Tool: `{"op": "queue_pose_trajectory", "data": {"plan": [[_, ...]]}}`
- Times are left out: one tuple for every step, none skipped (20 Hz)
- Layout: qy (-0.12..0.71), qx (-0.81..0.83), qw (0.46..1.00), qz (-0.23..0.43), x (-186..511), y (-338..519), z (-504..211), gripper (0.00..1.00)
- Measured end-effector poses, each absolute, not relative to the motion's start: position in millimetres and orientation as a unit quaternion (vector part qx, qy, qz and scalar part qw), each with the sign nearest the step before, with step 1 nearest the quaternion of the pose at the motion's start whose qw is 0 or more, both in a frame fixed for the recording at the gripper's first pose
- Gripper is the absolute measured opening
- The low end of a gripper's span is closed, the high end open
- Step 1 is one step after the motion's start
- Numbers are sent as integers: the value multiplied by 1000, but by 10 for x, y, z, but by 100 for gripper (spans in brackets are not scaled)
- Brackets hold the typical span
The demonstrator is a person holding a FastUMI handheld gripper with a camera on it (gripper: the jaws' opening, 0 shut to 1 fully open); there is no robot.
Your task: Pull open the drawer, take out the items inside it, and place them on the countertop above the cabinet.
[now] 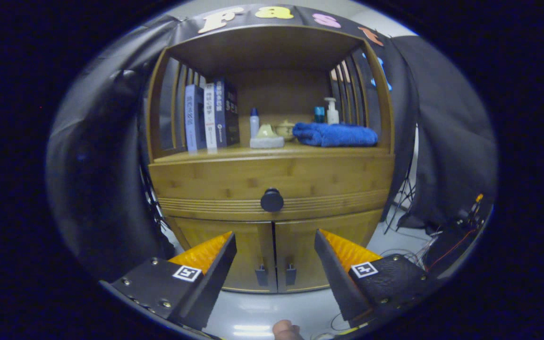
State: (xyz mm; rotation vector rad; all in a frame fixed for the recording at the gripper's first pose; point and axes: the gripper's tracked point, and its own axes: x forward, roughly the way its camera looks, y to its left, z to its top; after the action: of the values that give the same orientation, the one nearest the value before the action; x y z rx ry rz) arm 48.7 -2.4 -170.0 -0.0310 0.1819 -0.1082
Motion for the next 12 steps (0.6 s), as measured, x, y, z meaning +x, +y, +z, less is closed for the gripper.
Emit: {"op": "queue_pose_trajectory", "data": {"plan": [[87,-21,995,-51,391,-15,-1621,99],[82,-26,995,-45,299,2,-1541,99],[79,-30,996,-38,215,34,-1462,99],[73,-36,996,-30,124,66,-1367,99],[66,-42,997,-25,45,89,-1259,99],[58,-46,997,-19,-32,98,-1145,99],[46,-47,998,-12,-92,126,-1006,99],[36,-48,998,-6,-149,144,-852,99],[30,-49,998,-5,-198,146,-714,99],[24,-46,999,-4,-261,143,-564,99],[16,-41,999,-3,-289,138,-395,99],[6,-34,999,2,-355,162,-225,99]]}}
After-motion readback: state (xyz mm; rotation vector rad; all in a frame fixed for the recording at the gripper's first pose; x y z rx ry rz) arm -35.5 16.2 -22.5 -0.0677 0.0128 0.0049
